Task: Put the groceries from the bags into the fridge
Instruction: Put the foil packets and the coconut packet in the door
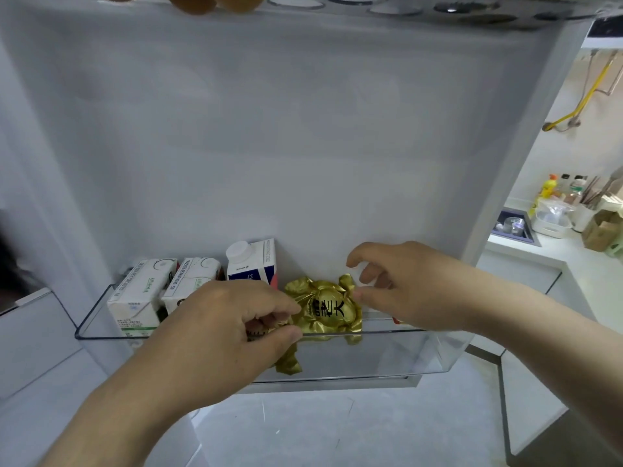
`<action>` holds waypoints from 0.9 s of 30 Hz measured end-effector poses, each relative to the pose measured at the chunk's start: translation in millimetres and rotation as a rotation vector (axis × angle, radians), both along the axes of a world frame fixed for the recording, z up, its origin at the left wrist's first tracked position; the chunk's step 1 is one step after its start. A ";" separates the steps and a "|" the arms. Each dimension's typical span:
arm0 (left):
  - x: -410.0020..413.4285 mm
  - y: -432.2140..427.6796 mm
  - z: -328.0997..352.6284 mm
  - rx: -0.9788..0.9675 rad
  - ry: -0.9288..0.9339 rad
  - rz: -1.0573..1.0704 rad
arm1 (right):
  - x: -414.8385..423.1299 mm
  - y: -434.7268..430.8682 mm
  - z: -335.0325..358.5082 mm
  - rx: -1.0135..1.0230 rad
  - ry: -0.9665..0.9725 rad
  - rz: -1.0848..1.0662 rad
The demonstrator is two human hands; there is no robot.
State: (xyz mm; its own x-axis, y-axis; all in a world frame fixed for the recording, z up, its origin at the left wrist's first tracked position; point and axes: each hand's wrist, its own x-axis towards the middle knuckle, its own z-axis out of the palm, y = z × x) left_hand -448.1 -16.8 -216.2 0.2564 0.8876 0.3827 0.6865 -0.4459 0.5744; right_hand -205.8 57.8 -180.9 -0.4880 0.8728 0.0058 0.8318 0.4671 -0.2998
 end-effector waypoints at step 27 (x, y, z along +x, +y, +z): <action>358.5 14.1 -4.3 0.174 0.185 -0.518 | 351.2 -214.1 -60.8 0.356 0.181 -0.765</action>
